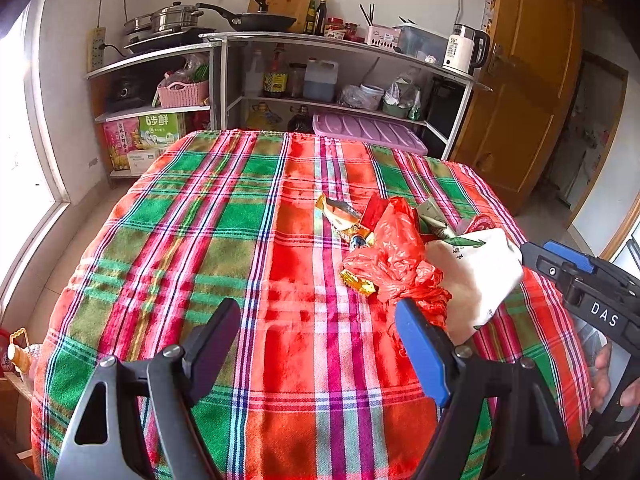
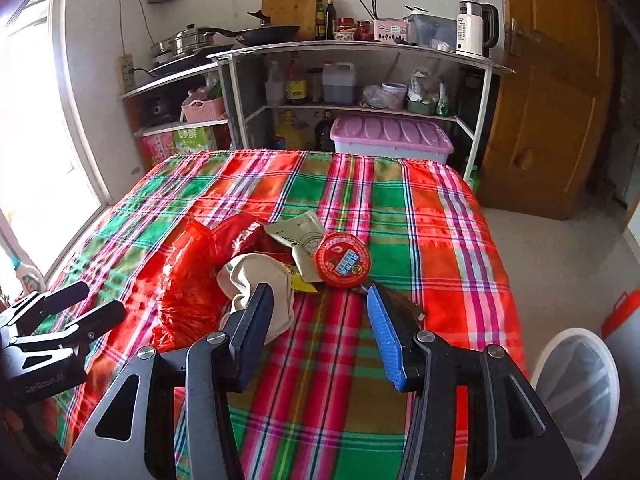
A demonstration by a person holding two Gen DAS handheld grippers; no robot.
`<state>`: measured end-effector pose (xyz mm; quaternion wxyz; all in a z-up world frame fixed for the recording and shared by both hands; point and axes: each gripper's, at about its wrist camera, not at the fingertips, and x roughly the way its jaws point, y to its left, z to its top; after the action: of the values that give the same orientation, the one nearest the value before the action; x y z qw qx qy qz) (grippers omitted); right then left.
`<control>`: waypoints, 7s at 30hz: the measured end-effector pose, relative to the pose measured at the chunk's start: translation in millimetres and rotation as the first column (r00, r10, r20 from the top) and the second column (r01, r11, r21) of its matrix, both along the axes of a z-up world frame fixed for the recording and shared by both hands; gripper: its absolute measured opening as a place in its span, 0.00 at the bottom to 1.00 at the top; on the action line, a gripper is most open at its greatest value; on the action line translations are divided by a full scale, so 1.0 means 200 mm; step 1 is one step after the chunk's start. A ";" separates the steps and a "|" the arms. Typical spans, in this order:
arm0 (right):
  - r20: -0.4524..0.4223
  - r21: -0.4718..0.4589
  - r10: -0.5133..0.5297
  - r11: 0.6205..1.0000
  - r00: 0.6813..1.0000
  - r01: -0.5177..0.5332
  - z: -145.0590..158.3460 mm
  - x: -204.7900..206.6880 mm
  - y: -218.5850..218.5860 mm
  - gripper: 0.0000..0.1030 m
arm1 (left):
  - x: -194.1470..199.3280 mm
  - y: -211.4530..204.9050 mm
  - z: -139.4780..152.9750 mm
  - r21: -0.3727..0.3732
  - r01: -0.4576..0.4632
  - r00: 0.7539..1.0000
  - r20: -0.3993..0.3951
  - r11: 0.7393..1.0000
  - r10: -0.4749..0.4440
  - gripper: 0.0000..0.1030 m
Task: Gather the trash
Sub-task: 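Move both grippers back toward the remaining trash on the table, then grasp the white paper cup with the right gripper while the left gripper grasps the red plastic bag, then carry both items over the bin and open both grippers to drop them, then move both open grippers back over the table to the remaining trash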
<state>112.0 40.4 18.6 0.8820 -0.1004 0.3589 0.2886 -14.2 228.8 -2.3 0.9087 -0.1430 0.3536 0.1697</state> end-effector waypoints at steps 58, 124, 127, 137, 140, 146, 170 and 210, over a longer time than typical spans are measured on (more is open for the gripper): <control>-0.209 0.085 0.040 0.996 0.977 -0.023 -0.24 0.16 -0.05 0.31 | 0.39 -0.12 -0.12 -0.170 0.211 0.977 0.007 0.963 -0.213 0.53; -0.085 0.203 -0.355 0.909 0.931 0.365 0.08 -0.04 -1.16 0.27 | 0.45 -0.98 0.22 0.065 0.497 0.864 0.055 0.865 -0.500 0.52; -0.084 0.200 -0.395 0.893 0.915 0.403 0.08 -0.04 -1.26 0.27 | 0.47 -1.08 0.22 0.069 0.524 0.847 0.054 0.849 -0.528 0.52; -0.092 0.174 -0.515 0.835 0.852 0.523 0.06 -0.04 -1.56 0.27 | 0.60 -1.41 0.19 0.031 0.646 0.762 0.042 0.763 -0.646 0.52; -0.100 0.159 -0.546 0.816 0.832 0.555 0.03 -0.03 -1.64 0.27 | 0.64 -1.50 0.17 0.015 0.680 0.732 0.031 0.733 -0.680 0.52; -0.103 0.077 -0.606 0.786 0.789 0.614 -0.07 0.01 -1.75 0.27 | 0.71 -1.67 0.09 -0.008 0.717 0.697 -0.020 0.697 -0.717 0.52; -0.185 -0.031 -0.643 0.759 0.743 0.650 -0.34 0.14 -1.90 0.43 | 0.83 -1.85 -0.10 -0.019 0.724 0.681 -0.143 0.690 -0.718 0.63; -0.068 0.080 -0.450 0.887 0.891 0.454 -0.02 0.04 -1.30 0.44 | 0.55 -1.08 0.15 0.031 0.498 0.866 0.016 0.866 -0.499 0.73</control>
<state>119.4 -219.5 15.4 0.9199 0.0340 0.3792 0.0942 95.0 12.5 28.1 0.9276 -0.0372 0.3655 -0.0678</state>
